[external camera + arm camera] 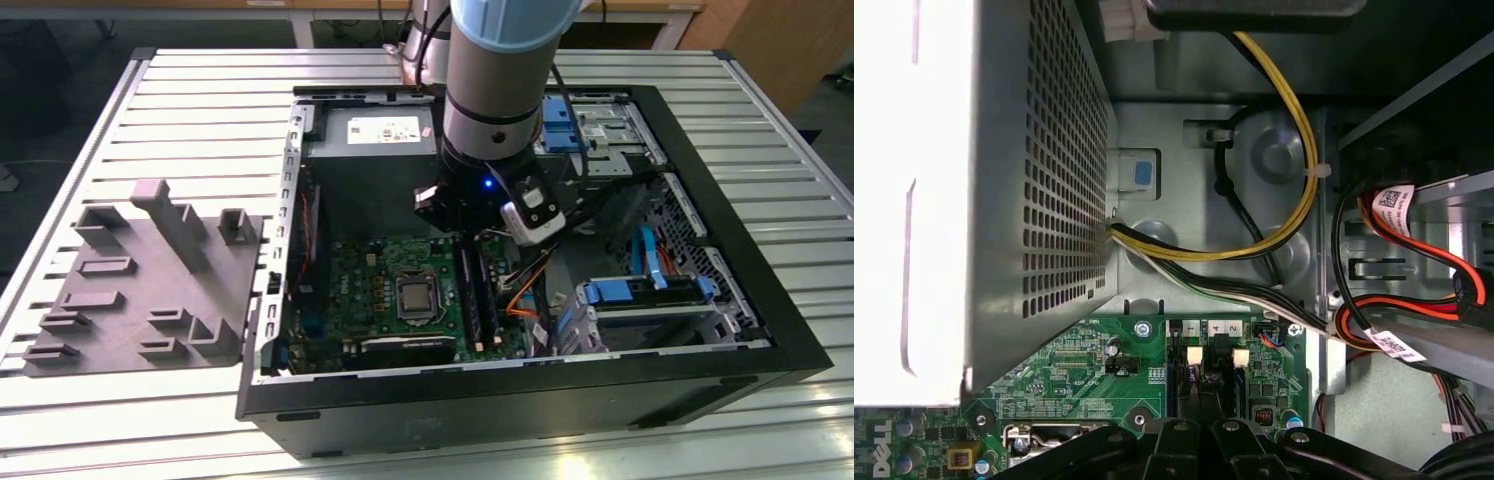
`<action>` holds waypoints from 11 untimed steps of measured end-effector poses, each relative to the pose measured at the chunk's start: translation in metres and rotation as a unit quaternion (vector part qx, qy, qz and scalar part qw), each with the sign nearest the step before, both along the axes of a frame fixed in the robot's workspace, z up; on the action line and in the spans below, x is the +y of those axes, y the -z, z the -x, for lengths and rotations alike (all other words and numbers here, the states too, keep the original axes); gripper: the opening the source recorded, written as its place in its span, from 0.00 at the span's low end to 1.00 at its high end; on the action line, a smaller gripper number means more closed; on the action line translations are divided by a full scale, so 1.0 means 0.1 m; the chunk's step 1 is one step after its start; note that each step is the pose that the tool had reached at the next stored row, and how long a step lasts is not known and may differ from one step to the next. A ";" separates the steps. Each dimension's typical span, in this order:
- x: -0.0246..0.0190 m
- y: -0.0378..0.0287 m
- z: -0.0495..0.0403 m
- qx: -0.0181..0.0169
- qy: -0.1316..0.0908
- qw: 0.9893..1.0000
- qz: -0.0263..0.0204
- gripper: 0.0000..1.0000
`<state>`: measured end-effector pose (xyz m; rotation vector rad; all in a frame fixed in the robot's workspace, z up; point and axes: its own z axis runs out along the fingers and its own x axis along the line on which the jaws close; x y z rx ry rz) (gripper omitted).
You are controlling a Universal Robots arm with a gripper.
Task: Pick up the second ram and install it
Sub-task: 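Press down the second ram until it locks into place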
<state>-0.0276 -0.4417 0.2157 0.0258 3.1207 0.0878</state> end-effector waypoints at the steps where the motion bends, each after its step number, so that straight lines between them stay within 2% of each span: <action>1: 0.000 0.001 0.000 0.000 0.000 1.000 0.000 0.11; 8: 0.000 0.001 0.000 0.000 0.000 1.000 0.000 0.11; 11: 0.002 -0.026 -0.001 0.000 0.000 1.000 -0.001 0.11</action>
